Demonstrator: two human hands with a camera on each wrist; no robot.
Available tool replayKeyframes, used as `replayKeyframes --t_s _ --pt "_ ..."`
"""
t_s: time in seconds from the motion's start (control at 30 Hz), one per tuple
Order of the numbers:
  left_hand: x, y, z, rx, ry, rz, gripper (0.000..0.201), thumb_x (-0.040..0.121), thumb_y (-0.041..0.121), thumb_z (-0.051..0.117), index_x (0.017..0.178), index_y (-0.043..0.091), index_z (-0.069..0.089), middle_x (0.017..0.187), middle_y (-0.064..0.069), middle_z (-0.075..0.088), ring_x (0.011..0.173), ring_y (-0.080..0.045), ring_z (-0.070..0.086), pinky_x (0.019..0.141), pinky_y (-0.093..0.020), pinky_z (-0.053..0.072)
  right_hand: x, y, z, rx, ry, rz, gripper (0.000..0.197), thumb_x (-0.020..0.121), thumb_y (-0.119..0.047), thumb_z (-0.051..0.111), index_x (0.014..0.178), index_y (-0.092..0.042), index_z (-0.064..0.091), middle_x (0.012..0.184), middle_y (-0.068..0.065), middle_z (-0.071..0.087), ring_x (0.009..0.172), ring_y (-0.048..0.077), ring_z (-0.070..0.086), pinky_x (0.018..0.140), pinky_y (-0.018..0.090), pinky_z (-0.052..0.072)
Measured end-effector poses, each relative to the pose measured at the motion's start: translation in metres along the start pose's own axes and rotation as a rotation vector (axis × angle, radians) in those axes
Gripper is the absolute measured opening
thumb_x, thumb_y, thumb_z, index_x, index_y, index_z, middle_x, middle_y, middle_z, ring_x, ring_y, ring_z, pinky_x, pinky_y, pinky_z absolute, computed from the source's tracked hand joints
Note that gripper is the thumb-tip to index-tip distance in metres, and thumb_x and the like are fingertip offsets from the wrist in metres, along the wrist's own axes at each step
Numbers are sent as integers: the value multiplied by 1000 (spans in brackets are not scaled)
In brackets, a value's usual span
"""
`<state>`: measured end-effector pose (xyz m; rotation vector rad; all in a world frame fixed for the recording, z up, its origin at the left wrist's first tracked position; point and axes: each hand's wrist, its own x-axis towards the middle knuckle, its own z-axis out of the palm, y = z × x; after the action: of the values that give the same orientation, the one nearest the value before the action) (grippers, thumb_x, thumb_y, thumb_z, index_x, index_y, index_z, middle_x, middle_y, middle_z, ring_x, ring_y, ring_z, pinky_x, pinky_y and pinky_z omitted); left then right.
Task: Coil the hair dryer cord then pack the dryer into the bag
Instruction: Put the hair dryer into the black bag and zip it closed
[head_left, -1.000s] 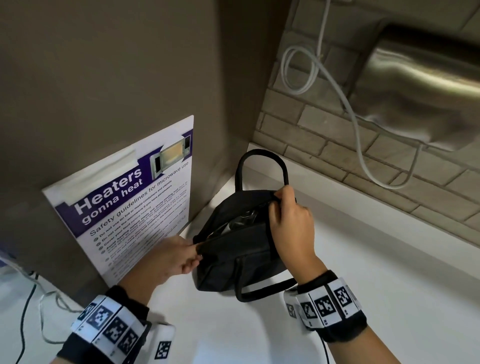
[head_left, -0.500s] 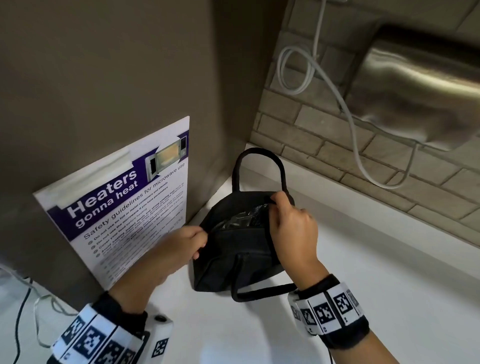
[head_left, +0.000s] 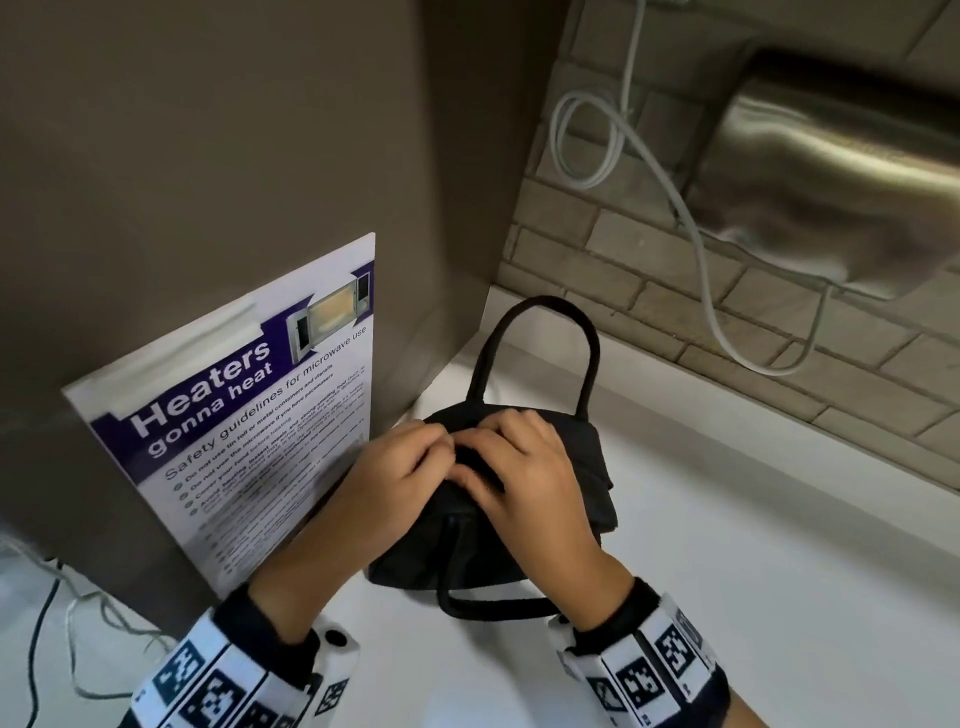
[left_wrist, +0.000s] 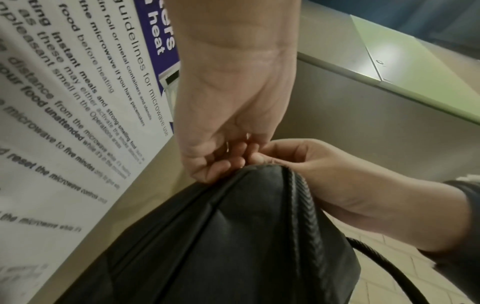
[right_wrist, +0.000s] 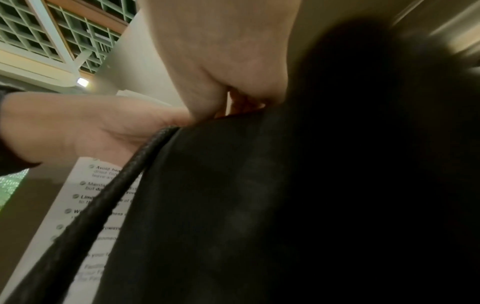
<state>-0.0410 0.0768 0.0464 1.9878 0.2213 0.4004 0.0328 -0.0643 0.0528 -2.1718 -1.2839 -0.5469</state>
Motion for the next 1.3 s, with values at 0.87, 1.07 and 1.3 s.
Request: replayKeyframes --t_s 0.87,1.07,1.3 --pt "-3 -16 5 468 182 274 15 75 10 73 88 12 65 79 2 60 68 -13 58 57 -30 54 4 -14 1 -114 -14 202 10 80 -18 67 71 -13 68 66 1 63 58 19 59 57 37 52" --pt "-3 -18 6 516 198 289 12 81 23 60 88 14 63 78 1 60 70 -14 57 55 -28 51 5 -15 -1 -105 -98 228 9 82 -22 65 76 -17 69 69 -2 60 64 18 58 64 35 48" --pt "-2 -22 2 520 211 259 17 80 26 52 85 14 62 74 2 56 64 -16 55 54 -34 51 4 -1 -25 -225 3 284 11 83 -17 65 75 -11 64 74 5 60 69 25 57 63 38 47"
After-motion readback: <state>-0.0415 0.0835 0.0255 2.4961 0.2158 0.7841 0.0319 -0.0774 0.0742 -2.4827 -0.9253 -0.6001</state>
